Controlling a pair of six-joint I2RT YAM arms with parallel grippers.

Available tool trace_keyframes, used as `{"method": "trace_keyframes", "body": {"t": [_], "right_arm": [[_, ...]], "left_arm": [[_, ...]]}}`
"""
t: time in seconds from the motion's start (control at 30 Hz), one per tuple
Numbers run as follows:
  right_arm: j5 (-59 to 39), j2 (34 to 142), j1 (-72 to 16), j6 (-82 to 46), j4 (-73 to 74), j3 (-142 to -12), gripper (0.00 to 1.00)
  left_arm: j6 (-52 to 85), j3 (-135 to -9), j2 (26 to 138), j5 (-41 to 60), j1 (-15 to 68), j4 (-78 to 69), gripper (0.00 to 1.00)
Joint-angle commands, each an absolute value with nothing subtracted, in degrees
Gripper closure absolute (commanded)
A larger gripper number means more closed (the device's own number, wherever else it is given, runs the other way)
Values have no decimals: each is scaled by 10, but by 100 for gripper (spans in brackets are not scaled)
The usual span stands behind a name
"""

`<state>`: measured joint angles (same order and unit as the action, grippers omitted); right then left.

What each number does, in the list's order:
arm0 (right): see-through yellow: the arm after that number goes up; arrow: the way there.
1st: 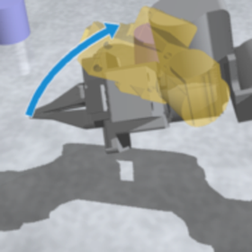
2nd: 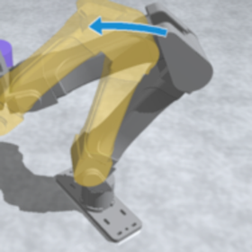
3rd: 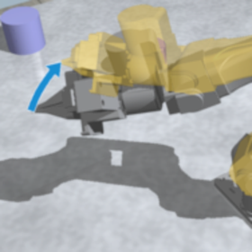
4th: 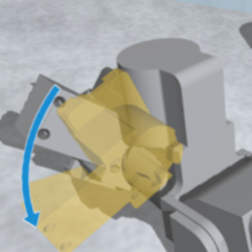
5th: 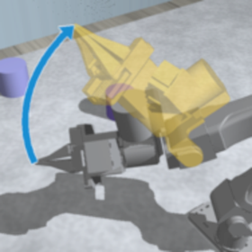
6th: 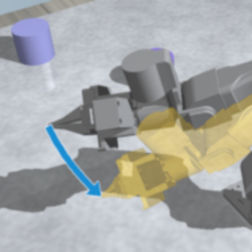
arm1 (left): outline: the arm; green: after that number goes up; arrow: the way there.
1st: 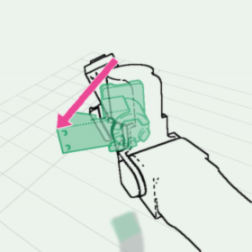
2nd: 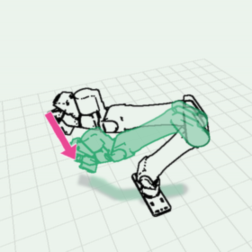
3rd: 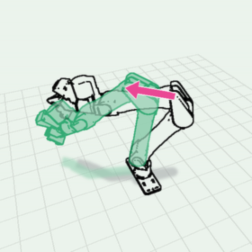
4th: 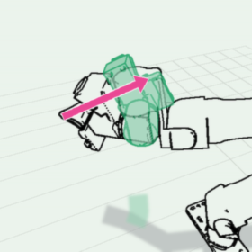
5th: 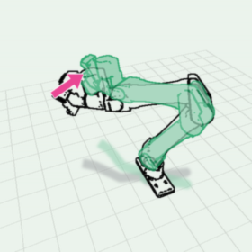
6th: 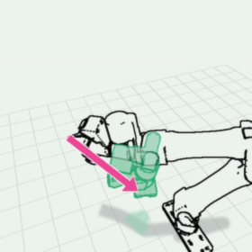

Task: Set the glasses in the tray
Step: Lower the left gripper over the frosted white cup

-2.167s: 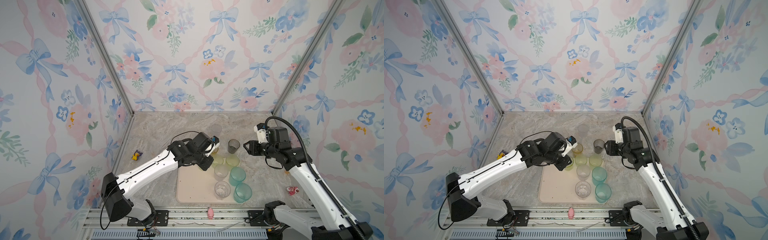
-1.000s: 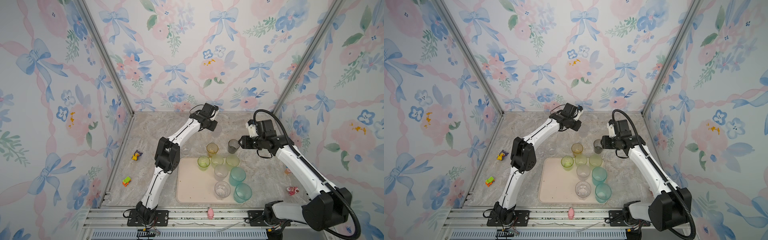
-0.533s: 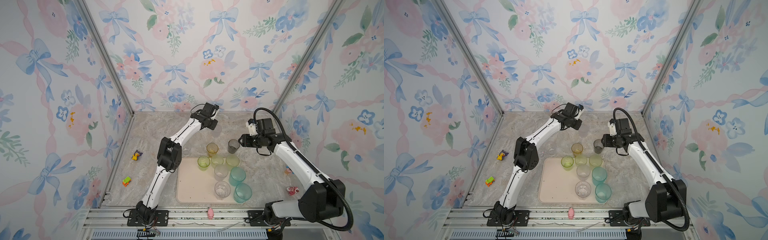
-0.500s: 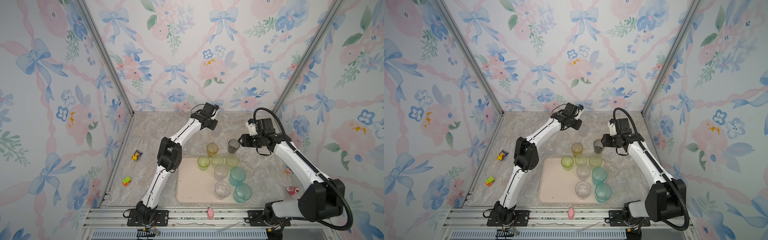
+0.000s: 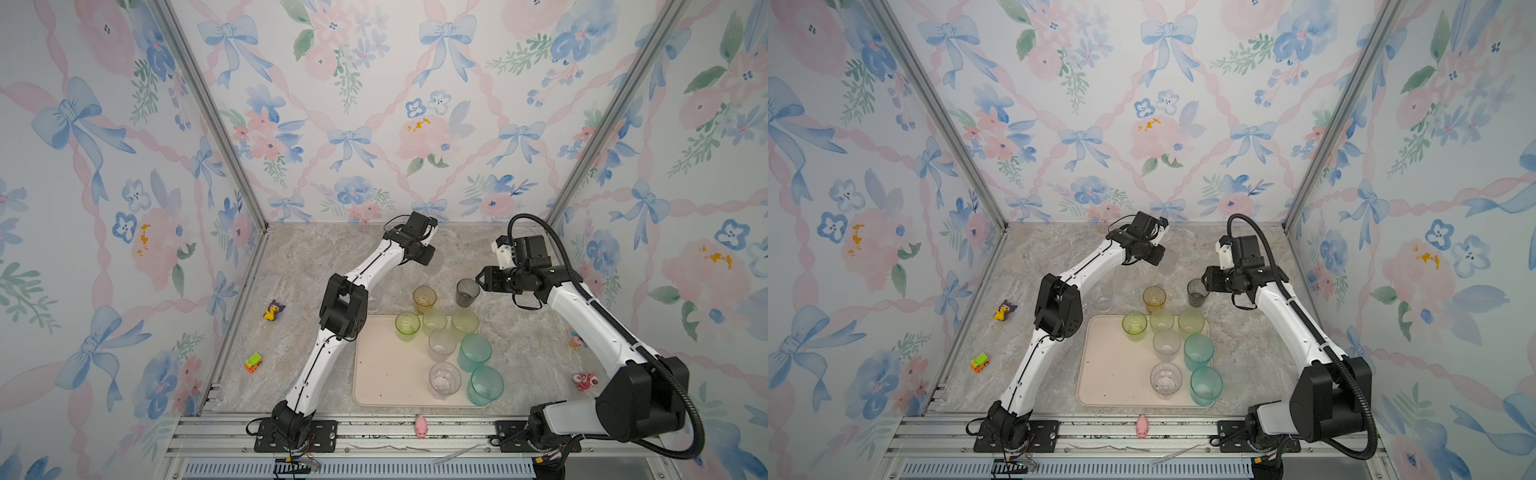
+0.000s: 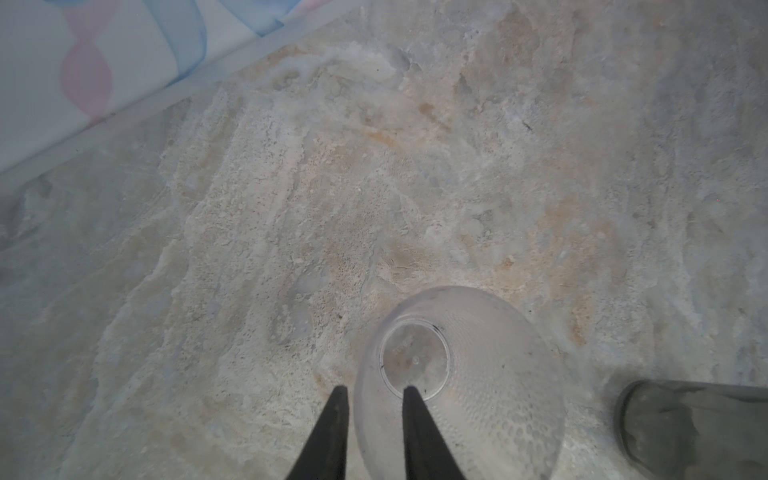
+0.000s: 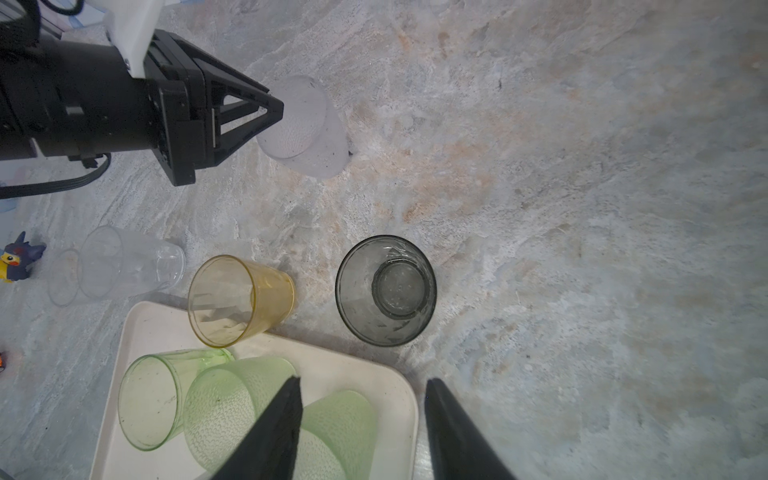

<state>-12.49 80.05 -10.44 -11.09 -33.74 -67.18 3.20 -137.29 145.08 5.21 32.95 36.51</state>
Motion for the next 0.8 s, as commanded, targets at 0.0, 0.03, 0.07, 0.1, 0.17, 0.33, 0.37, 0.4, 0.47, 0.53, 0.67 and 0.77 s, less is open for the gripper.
{"method": "trace_keyframes", "body": {"t": [0.0,0.03,0.07,0.1,0.17,0.33,0.37,0.4,0.47,0.53,0.67,0.77], "right_arm": [[-135,808,-98,-106,-330,-674,49],[-135,809,-97,-106,-330,-673,49],[-136,809,-96,-106,-329,-673,49],[-137,811,-95,-107,-328,-673,49],[-139,812,-94,-106,-327,-673,49],[-142,817,-90,-107,-323,-674,49],[-142,818,-90,-106,-323,-673,49],[-144,819,-90,-107,-322,-673,49],[-144,820,-90,-108,-321,-672,49],[-145,820,-88,-108,-321,-672,49],[-146,820,-87,-107,-321,-671,49],[-146,820,-87,-108,-319,-670,50]], "left_arm": [[37,-1393,1470,62,324,369,74],[36,-1393,1473,62,324,369,75],[36,-1393,1474,62,323,369,75],[35,-1393,1476,63,322,370,76],[34,-1393,1479,64,321,373,76],[31,-1393,1482,65,319,376,76],[31,-1393,1482,66,319,376,76],[31,-1394,1482,66,319,376,76],[30,-1396,1483,67,319,376,77],[29,-1395,1482,68,319,376,81],[29,-1396,1483,69,319,377,94],[28,-1396,1483,69,319,377,100]]}}
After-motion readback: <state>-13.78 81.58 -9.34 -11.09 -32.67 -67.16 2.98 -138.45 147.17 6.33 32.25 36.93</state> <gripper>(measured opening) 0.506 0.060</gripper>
